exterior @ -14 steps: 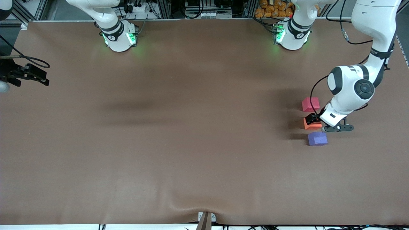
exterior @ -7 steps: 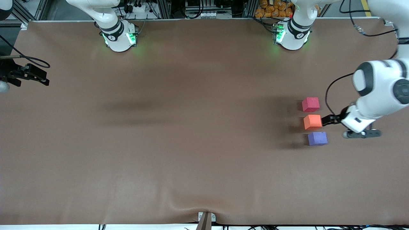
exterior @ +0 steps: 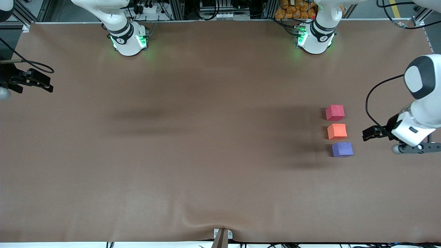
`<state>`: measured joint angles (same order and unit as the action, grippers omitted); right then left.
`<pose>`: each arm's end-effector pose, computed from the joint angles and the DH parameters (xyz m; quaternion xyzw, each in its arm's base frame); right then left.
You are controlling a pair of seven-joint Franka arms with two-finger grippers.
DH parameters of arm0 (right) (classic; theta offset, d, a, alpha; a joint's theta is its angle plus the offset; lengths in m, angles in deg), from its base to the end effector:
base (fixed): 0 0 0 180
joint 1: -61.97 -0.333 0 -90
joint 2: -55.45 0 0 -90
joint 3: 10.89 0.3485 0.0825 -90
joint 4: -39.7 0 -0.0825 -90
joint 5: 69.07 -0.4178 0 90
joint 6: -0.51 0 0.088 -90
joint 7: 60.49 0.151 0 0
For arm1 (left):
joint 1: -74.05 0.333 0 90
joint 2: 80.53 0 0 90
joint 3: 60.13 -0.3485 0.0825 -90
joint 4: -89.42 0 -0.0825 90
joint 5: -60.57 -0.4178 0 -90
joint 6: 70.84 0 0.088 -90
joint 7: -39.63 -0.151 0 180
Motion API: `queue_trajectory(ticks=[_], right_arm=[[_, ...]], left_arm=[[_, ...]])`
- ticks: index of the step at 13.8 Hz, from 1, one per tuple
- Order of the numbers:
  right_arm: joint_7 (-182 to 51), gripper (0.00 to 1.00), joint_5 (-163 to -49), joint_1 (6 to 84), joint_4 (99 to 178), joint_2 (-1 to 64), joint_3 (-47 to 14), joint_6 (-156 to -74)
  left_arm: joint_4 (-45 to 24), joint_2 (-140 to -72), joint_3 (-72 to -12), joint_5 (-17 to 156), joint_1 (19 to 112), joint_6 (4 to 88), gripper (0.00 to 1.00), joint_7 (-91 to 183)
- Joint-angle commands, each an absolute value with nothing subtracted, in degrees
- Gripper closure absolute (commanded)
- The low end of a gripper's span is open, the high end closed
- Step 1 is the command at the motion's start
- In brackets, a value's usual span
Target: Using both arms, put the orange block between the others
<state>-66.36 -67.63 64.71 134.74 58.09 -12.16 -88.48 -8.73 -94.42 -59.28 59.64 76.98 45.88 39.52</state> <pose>0.5644 -0.0437 0.5939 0.9993 0.0164 -0.0307 0.0094 0.6815 0.0269 0.4279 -0.9990 -0.0141 -0.0407 0.0064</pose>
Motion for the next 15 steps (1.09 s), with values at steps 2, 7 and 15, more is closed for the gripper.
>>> queue_trajectory(ticks=[2,7,15], right_arm=[[-65.6,0.0,-66.5,64.6,134.1,58.2,-11.9,-87.6],[-65.6,0.0,-66.5,64.6,134.1,58.2,-11.9,-87.6],[-65.6,0.0,-66.5,64.6,134.1,58.2,-11.9,-87.6]], left_arm=[[-1.5,-94.4,-59.1,60.6,77.0,41.2,0.0,38.3],[-1.6,-86.9,-64.1,60.7,71.3,33.2,0.0,38.4],[-1.3,-78.3,-64.8,59.9,70.3,23.5,0.0,38.8]])
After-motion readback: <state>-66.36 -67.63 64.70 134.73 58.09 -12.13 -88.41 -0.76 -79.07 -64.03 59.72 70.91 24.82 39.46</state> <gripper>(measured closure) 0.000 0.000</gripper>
